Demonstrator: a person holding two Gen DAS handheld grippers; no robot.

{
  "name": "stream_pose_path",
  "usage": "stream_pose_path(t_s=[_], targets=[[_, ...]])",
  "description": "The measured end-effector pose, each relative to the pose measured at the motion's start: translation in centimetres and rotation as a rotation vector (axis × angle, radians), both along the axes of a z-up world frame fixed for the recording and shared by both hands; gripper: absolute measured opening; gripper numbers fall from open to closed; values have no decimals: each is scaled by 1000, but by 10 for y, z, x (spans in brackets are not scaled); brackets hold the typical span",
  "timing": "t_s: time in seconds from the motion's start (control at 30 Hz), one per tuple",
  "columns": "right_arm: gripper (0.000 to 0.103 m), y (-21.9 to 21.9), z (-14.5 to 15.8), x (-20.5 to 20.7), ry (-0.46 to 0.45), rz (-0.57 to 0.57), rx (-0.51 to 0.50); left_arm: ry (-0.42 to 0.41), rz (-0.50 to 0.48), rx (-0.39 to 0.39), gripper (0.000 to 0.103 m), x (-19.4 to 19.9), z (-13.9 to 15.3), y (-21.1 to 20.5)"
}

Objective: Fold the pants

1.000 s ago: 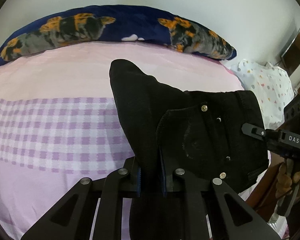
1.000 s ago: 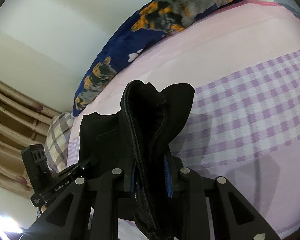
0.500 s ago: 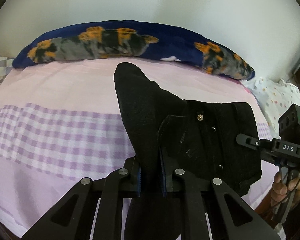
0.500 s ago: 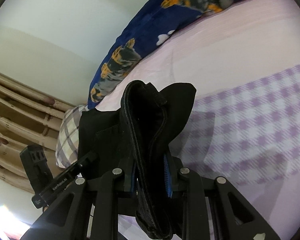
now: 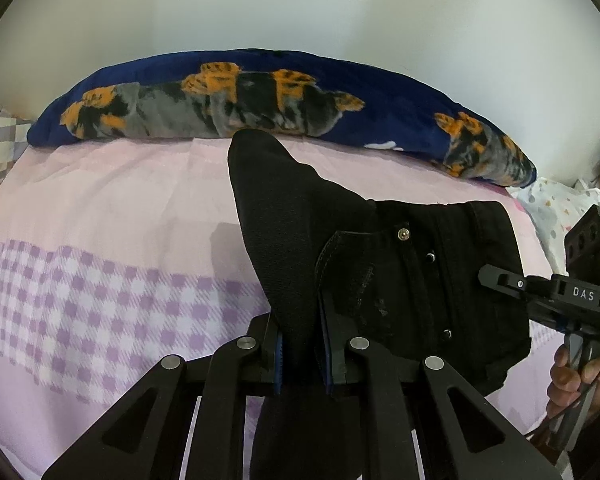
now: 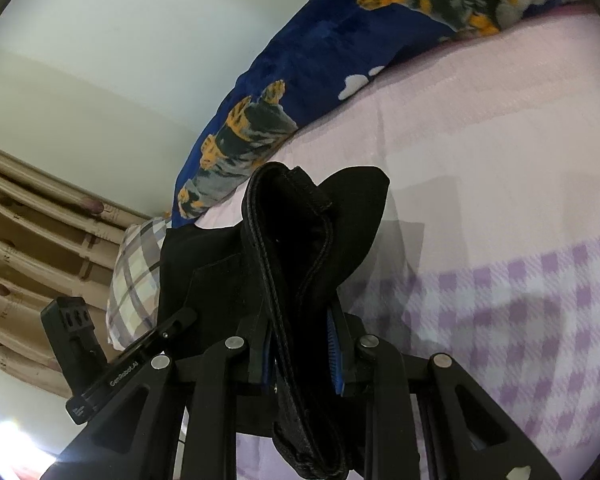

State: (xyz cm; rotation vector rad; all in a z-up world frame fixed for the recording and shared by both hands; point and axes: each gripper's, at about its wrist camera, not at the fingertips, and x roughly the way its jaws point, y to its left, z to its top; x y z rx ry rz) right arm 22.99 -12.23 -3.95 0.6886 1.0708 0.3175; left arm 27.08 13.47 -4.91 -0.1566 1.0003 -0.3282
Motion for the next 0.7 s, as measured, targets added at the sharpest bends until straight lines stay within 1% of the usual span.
stream_pose_path(t_s=[0.13, 0.23, 0.27, 0.3, 0.37, 0.4, 0.43, 0.47, 0.53, 0.57, 0.63, 0.7], targets=[[21, 3, -7, 13, 1, -2, -29, 6, -2, 17, 15, 14, -11, 3], [22, 1, -18, 15, 16, -21, -53, 30, -7, 53, 17, 20, -31, 4], [23, 0, -22, 15, 22, -23, -74, 35, -6, 61, 18, 20, -36, 4], [24, 0, -27, 15, 28, -28, -102, 37, -7, 74, 19, 20, -42, 4], [36, 1, -34, 16, 42, -36, -171, 32, -1, 104, 26, 20, -51, 3], [39, 2, -36, 16, 44, -35, -195, 29, 6, 117, 29, 19, -54, 2], [46, 2, -39, 15, 44, -36, -215, 27, 8, 130, 31, 19, -56, 1], [48, 2, -42, 15, 45, -36, -231, 23, 8, 143, 31, 18, -59, -1], [52, 2, -45, 14, 40, -35, -247, 3, 3, 174, 35, 17, -62, -5], [52, 3, -46, 13, 32, -33, -252, -5, 2, 187, 37, 16, -62, -6], [53, 5, -46, 12, 21, -22, -272, -23, 8, 223, 44, 14, -63, -10], [55, 8, -45, 12, 16, -13, -295, -36, 21, 247, 47, 13, -62, -11]])
